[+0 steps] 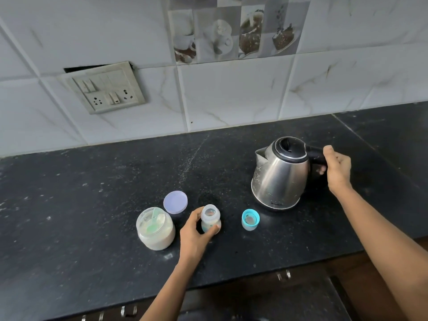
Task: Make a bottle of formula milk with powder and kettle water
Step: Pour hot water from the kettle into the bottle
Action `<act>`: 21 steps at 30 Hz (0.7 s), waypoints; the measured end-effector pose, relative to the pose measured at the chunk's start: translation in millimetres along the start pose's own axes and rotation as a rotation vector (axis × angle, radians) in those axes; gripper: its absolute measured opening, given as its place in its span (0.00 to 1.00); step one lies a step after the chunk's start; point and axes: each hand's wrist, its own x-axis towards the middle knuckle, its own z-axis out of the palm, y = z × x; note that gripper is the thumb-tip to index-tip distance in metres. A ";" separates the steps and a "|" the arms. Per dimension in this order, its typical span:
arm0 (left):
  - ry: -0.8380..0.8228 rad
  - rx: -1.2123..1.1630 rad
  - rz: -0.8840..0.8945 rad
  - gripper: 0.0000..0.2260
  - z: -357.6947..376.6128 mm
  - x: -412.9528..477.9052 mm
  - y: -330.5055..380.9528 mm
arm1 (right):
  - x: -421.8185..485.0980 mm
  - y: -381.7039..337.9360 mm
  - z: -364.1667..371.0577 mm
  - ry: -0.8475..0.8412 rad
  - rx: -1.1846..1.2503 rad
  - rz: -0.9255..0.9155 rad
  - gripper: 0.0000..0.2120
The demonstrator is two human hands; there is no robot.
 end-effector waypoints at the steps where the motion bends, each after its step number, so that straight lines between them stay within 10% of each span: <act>1: -0.001 0.001 0.000 0.22 0.2 0.2 -0.2 | -3.2 2.6 1.6 0.006 0.034 -0.001 0.38; 21: -0.021 0.009 -0.024 0.23 5.1 7.2 6.9 | -22.3 -98.3 41.5 -0.331 -0.350 -0.526 0.24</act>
